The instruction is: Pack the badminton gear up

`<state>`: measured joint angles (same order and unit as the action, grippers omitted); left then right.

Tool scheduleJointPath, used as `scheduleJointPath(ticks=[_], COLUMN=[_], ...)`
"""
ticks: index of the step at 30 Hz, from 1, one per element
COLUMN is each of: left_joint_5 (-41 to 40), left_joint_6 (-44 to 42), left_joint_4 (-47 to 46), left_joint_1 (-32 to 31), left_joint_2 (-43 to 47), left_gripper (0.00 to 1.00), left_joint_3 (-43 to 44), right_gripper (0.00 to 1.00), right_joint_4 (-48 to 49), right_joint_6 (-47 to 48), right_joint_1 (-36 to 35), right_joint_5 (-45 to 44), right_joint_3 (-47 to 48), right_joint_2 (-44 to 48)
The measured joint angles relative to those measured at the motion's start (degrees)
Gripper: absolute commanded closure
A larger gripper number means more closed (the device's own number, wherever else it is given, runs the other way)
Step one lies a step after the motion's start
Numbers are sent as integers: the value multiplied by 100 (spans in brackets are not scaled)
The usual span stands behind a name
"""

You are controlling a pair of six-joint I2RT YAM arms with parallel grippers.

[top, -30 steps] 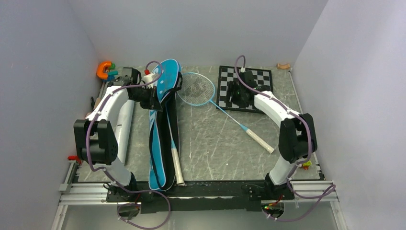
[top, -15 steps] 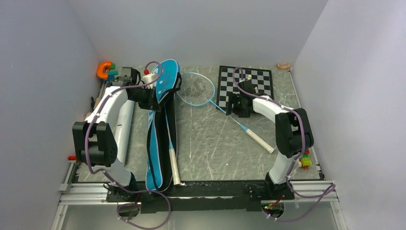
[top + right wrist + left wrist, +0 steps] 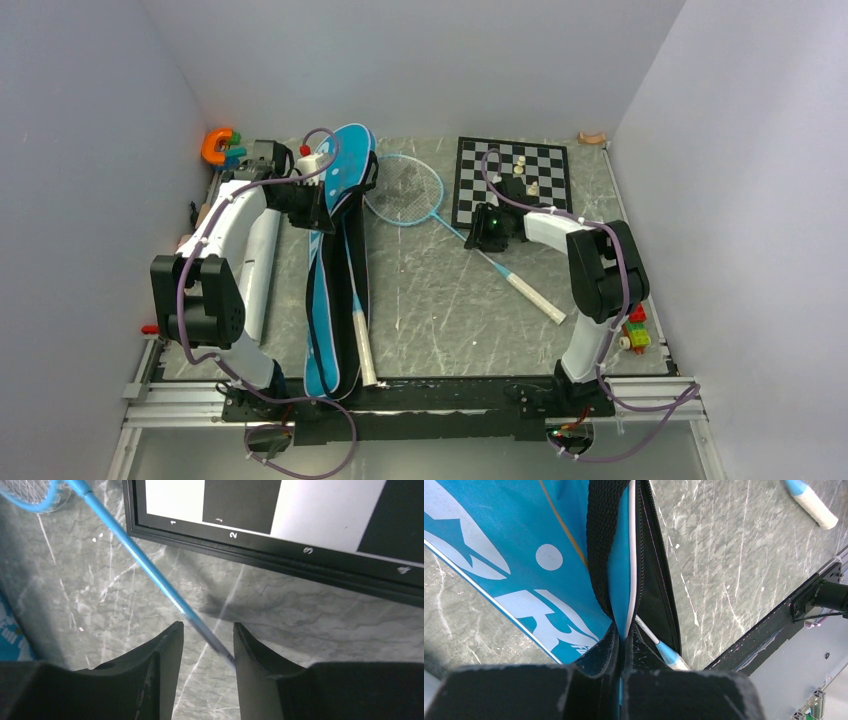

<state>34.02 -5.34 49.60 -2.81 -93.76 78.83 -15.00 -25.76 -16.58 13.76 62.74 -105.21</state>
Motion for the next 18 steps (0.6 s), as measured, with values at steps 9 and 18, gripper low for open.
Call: scheduleJointPath(ticks=[9,18], left_joint_5=[-46,-55], left_joint_6=[-2,-17], left_joint_4=[28,68], left_joint_1=[0,0], left_joint_2=[17,17], left_gripper=[100,100], left_joint_3=[0,0], right_gripper=[76,98], right_joint_4=[321,376], right_joint_6=[-393,-481], right_joint_1=[-131,-457], right_joint_5=[348,409], right_joint_3=[-269,-299], right_joint_2=[22,22])
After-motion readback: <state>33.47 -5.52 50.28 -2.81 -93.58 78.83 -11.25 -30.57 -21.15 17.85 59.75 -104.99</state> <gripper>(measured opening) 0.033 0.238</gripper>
